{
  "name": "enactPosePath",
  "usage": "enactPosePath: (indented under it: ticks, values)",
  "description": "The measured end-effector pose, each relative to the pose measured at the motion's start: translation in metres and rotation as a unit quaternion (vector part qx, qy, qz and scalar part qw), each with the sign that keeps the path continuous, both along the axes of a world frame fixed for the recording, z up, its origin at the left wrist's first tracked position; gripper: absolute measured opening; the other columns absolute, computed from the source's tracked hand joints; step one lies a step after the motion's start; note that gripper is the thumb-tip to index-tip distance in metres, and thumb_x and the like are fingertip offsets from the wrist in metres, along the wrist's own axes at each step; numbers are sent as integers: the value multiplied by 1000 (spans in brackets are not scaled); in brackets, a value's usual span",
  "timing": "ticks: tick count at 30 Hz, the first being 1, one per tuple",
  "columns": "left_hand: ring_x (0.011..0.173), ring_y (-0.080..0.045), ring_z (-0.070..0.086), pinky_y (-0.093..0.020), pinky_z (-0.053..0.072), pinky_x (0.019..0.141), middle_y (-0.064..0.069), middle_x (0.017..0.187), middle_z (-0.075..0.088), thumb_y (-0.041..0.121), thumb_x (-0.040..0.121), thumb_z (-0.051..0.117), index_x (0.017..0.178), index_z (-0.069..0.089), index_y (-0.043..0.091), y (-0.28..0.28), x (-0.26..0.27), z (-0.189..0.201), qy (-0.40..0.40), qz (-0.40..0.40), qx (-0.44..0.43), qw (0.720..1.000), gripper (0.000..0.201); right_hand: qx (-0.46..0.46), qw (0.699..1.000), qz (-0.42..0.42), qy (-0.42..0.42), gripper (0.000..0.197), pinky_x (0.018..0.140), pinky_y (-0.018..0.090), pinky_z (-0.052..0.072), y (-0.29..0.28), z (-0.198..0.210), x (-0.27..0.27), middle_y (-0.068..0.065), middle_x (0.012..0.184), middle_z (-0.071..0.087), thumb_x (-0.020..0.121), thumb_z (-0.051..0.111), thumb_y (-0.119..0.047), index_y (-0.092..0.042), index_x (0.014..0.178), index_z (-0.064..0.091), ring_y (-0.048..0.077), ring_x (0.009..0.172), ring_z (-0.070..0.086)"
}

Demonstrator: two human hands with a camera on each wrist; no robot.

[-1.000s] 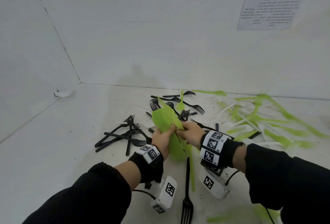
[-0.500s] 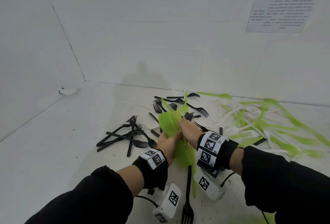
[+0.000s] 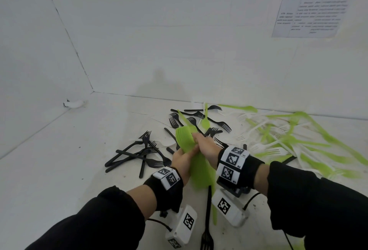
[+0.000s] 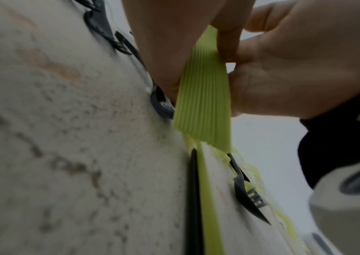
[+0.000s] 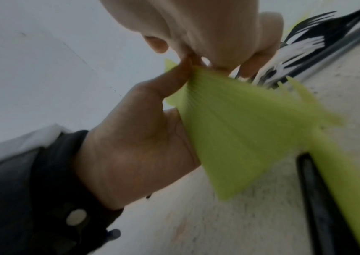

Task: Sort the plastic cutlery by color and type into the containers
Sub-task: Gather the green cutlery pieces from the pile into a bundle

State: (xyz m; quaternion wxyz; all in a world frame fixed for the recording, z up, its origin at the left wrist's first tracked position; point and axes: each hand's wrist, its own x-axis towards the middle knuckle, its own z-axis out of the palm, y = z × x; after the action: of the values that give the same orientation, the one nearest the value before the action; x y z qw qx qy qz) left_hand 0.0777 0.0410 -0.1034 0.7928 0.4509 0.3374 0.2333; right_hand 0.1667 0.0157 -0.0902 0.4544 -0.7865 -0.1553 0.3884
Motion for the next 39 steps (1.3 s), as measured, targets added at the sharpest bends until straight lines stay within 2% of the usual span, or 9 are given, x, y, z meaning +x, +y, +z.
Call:
enactPosePath:
  ticks: [2, 6, 10, 14, 20, 26, 31, 36, 39]
  values:
    - [64, -24, 66, -35, 57, 63, -18, 88, 64, 5, 87, 62, 107, 60, -2, 4, 0, 2, -6, 17, 2, 1000, 22, -20, 998, 56, -30, 90, 96, 38, 43, 5, 8, 8, 10, 132, 51, 61, 40, -64, -8, 131, 47, 25, 114, 50]
    - [49, -18, 64, -34, 57, 51, -13, 73, 59, 2, 87, 60, 87, 56, 0, 14, -2, 6, 5, 30, -22, 999, 5, -79, 942, 209, -249, 30, 86, 28, 40, 11, 41, 45, 11, 107, 58, 95, 37, -29, -10, 102, 60, 24, 104, 53]
    - [52, -21, 62, -32, 56, 51, -14, 75, 60, 5, 87, 62, 96, 55, -3, 23, -5, 6, 24, 46, -21, 998, 14, -198, 834, 294, -422, 49, 107, 33, 36, 35, 45, 103, 11, 142, 43, 92, 39, -4, -15, 140, 41, 28, 130, 41]
    - [53, -23, 60, -31, 55, 50, -15, 73, 59, 5, 88, 60, 90, 55, -1, 32, -7, 6, 34, 56, -24, 998, 8, -241, 723, 418, -495, 64, 111, 31, 26, 45, 35, 132, -3, 153, 26, 90, 40, 3, -25, 147, 27, 24, 138, 29]
    - [50, -20, 60, -32, 56, 49, -12, 69, 59, 4, 88, 60, 84, 55, 1, 35, -8, 4, 46, 66, -29, 996, 7, -275, 681, 461, -497, 42, 110, 31, 31, 59, 20, 127, 10, 141, 45, 94, 48, -18, -16, 136, 48, 27, 130, 41]
    - [52, -20, 59, -33, 55, 51, -11, 73, 59, 3, 87, 60, 87, 54, 1, 27, -9, 2, 45, 64, -28, 997, 6, -197, 708, 349, -581, 28, 97, 34, 36, 40, 27, 140, 7, 119, 61, 95, 46, -26, -20, 120, 57, 27, 115, 50]
    - [61, -23, 60, -37, 56, 57, -11, 77, 60, 4, 87, 61, 89, 54, 3, 24, -8, 10, 54, 57, -5, 997, 7, -6, 867, 155, -474, 28, 86, 31, 37, 10, 57, 133, 18, 103, 66, 98, 42, -20, -5, 119, 55, 34, 101, 59]
    - [48, -19, 61, -30, 55, 48, -11, 63, 60, 5, 88, 61, 88, 54, 3, 6, -1, 15, 47, 60, 5, 997, 8, -39, 889, 207, -406, 40, 97, 23, 29, -28, 59, 78, 13, 136, 50, 98, 35, -9, -9, 137, 45, 25, 125, 45]
    - [42, -18, 59, -28, 53, 44, -12, 63, 56, 3, 89, 59, 84, 53, 4, -12, 4, 16, 33, 54, -7, 998, 8, -3, 916, 206, -345, 39, 84, 24, 39, -49, 38, 38, 12, 123, 60, 97, 40, -12, -13, 135, 50, 13, 97, 50]
